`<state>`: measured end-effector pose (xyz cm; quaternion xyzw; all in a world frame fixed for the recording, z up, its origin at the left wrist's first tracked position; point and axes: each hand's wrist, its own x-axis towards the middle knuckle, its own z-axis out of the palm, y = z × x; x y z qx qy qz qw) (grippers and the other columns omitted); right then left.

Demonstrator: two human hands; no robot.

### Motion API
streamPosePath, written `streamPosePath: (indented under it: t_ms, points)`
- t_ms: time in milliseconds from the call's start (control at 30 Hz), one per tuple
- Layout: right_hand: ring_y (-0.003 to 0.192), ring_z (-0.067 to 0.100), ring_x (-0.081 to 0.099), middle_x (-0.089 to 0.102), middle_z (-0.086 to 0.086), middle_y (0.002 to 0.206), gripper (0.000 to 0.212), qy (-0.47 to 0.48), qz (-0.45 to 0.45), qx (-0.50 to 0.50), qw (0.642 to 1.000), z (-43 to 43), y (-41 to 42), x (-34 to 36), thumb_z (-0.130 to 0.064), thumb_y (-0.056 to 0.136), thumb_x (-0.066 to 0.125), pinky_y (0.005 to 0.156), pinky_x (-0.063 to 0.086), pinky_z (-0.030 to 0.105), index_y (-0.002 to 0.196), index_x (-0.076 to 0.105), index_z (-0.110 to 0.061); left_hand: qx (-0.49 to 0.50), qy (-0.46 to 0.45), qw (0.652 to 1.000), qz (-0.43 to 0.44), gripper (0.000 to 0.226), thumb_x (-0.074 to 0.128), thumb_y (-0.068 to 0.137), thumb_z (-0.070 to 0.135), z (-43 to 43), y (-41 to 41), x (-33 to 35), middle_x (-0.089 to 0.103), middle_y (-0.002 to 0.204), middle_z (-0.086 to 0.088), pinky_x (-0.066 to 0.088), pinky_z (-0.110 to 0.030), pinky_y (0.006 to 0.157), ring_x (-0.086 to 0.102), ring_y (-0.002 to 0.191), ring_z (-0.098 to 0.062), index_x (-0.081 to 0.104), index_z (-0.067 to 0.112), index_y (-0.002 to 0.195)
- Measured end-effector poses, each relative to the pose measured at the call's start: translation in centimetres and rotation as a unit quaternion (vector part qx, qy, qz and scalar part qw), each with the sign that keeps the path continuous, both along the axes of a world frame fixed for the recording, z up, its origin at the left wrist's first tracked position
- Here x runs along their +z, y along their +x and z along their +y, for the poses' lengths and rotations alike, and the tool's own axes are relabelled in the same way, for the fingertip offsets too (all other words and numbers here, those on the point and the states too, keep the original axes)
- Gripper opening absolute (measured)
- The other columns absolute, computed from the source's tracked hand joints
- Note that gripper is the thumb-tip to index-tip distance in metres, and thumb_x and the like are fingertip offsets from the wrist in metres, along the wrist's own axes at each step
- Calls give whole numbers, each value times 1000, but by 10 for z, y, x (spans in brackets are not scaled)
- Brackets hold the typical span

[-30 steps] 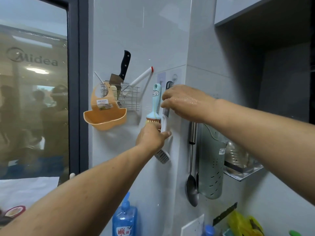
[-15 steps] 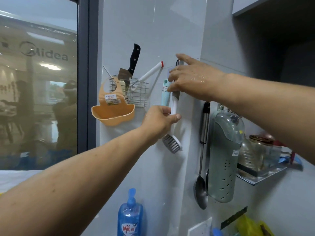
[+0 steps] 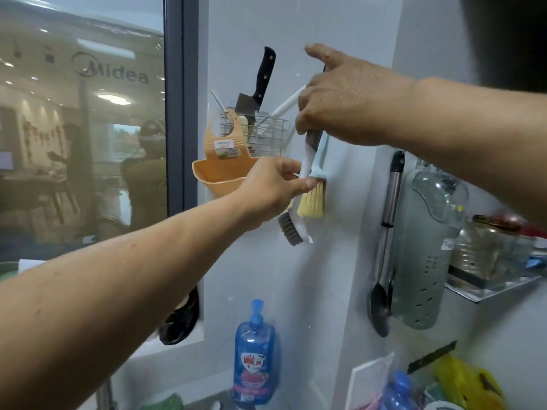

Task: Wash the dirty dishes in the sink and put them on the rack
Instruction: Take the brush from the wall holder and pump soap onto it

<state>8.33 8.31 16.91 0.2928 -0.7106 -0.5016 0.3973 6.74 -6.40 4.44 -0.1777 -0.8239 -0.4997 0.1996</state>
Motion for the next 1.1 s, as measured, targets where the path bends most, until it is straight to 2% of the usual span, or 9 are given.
streamPosePath:
  t_ms: [100, 167, 233, 367, 433, 533, 633, 800, 1100]
  points:
    - [103, 21, 67, 70, -8, 103, 21, 1, -72, -40, 997, -18, 8, -37, -22, 91, 68, 117, 30, 53, 108, 68, -35, -4, -39, 999, -20, 30, 74, 92, 26, -20, 4, -25, 76, 111, 0, 58, -38, 93, 71, 103, -17, 73, 16, 120]
    - [95, 23, 66, 67, -8, 97, 17, -37, -168, -71, 983, -26, 13, -64, -35, 91, 69, 95, 49, 43, 107, 65, -33, 0, -76, 997, -21, 25, 75, 91, 26, -33, 4, -45, 78, 106, -1, 58, -45, 93, 73, 100, -21, 75, 18, 115]
    - [92, 24, 64, 58, -8, 87, 23, -87, -251, -105, 958, -32, 15, -95, -49, 93, 64, 74, 46, 34, 110, 63, -33, 10, -149, 989, -16, 18, 75, 89, 35, -44, 2, -65, 78, 94, 0, 59, -51, 86, 72, 92, -26, 76, 24, 103]
    - [76, 18, 57, 51, -7, 79, 40, -212, -386, -152, 885, -39, 8, -164, -59, 98, 51, 64, 42, 33, 114, 64, -26, 51, -384, 921, 33, 16, 70, 93, 40, -56, 1, -103, 67, 72, 9, 49, -37, 74, 65, 75, -18, 62, 32, 82]
    - [74, 19, 63, 59, -4, 83, 40, -302, -455, -173, 820, -42, 3, -204, -56, 100, 50, 62, 44, 32, 112, 64, -21, 47, -465, 882, 59, 6, 68, 94, 42, -57, 1, -124, 69, 79, 14, 42, -37, 93, 64, 83, -14, 68, 35, 93]
    - [73, 22, 67, 66, 1, 89, 33, -439, -537, -176, 699, -43, 1, -264, -49, 102, 50, 65, 50, 33, 112, 61, -19, 24, -531, 846, 38, 32, 67, 94, 42, -63, -5, -157, 72, 121, 16, 20, -45, 120, 60, 119, -9, 67, 39, 126]
    - [80, 25, 62, 66, 6, 95, 23, -573, -587, -159, 550, -45, 8, -322, -41, 102, 52, 76, 53, 38, 103, 59, -19, -13, -537, 843, 34, 47, 70, 92, 42, -72, -10, -181, 60, 141, 13, 15, -44, 124, 43, 138, -11, 60, 35, 137]
    - [74, 22, 60, 67, 4, 92, 19, -708, -579, -153, 373, -55, 27, -412, -44, 98, 56, 80, 57, 44, 95, 56, -25, -33, -451, 892, -8, 59, 75, 90, 33, -102, -28, -211, 53, 150, 6, 32, -31, 116, 43, 139, -14, 55, 25, 145]
    - [75, 14, 62, 66, 0, 89, 22, -752, -548, -161, 330, -57, 31, -466, -45, 102, 52, 66, 50, 28, 95, 54, -25, 20, -434, 896, -93, 47, 54, 105, 16, -129, -65, -254, 45, 157, 10, 31, -24, 115, 43, 143, -14, 48, 26, 150]
